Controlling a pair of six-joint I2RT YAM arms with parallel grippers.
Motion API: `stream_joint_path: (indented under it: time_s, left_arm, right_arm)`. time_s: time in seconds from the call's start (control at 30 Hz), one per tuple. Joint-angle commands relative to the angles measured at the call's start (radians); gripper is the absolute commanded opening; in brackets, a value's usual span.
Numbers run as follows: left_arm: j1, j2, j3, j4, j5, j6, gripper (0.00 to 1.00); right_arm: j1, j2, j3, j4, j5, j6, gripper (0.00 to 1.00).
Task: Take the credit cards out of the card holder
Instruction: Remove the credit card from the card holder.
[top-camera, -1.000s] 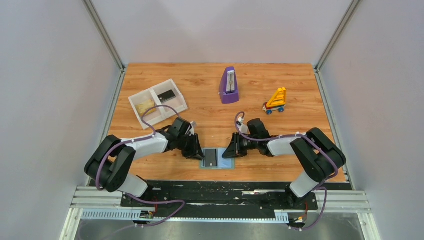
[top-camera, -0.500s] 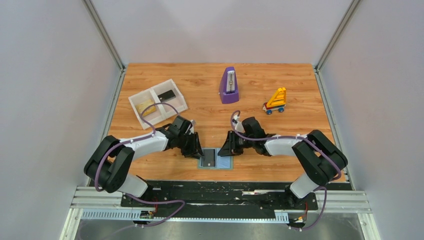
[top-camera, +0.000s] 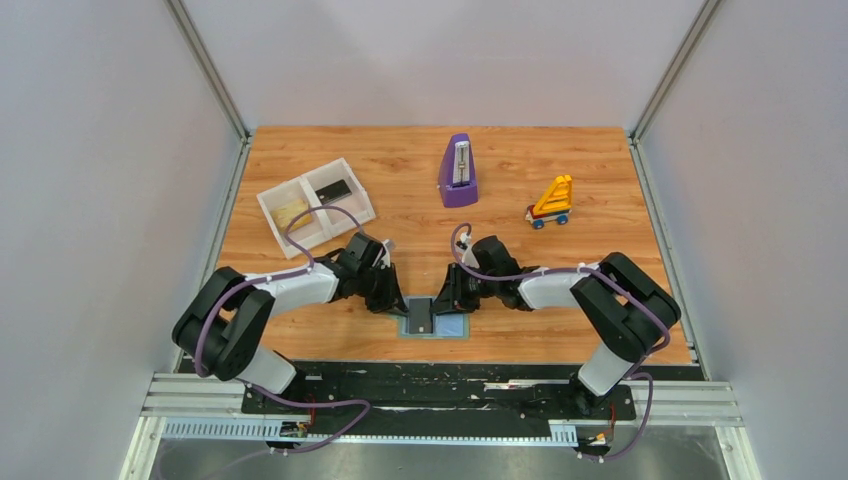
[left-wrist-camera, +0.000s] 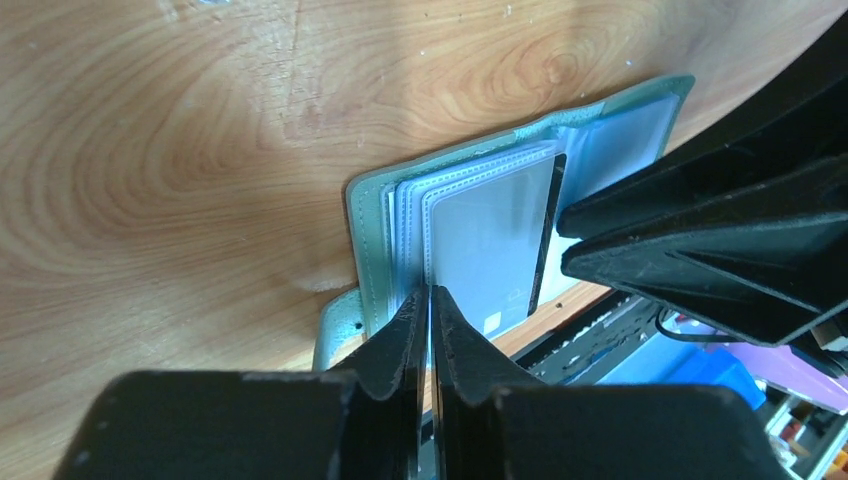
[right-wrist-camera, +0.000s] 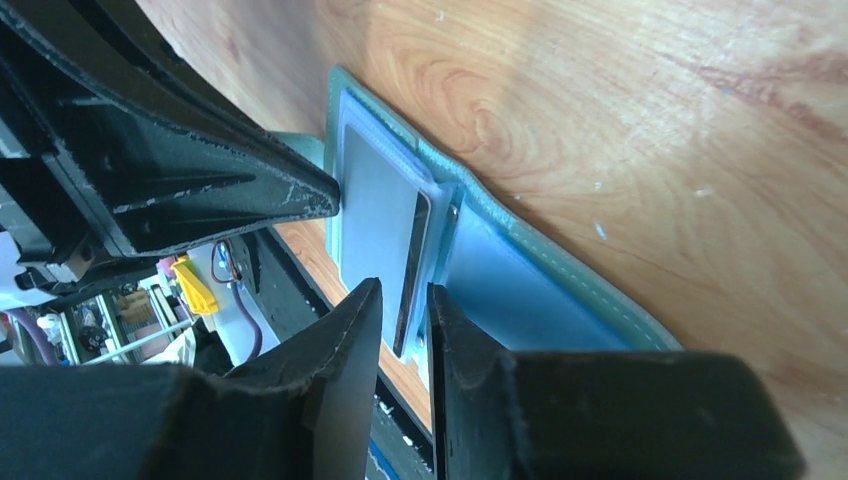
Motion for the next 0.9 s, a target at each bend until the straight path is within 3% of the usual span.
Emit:
stream_joint_path:
  time_s: [0.0,0.33,0.5,0.57,0.87]
  left_arm:
    - [-0.006,0.034,-0.042,0.06,-0.001,0.006,0.11]
    - [-0.007,0.044,-0.076,0.075,-0.01,-0.01,0.11]
    - [-0.008,0.036,-0.079,0.07,-0.028,-0.019,0.12]
    - [-0.008,0.041,-0.08,0.065,-0.03,-0.019,0.13]
    - [-0.008,0.083,-0.094,0.08,-0.02,-0.016,0.13]
  right_arm:
    - [0.011,0.025,0.038,0.011,0.021,0.016,0.25]
    - [0.027,0.04,0.038,0.031,0.025,0.022,0.23]
    - [0.025,0.051,0.037,0.063,-0.014,0.02,0.12]
    - [0.025,0.045,0.033,0.062,-0.013,0.021,0.01]
    - [-0.005,-0.034,-0.027,0.079,-0.044,-0.035,0.0]
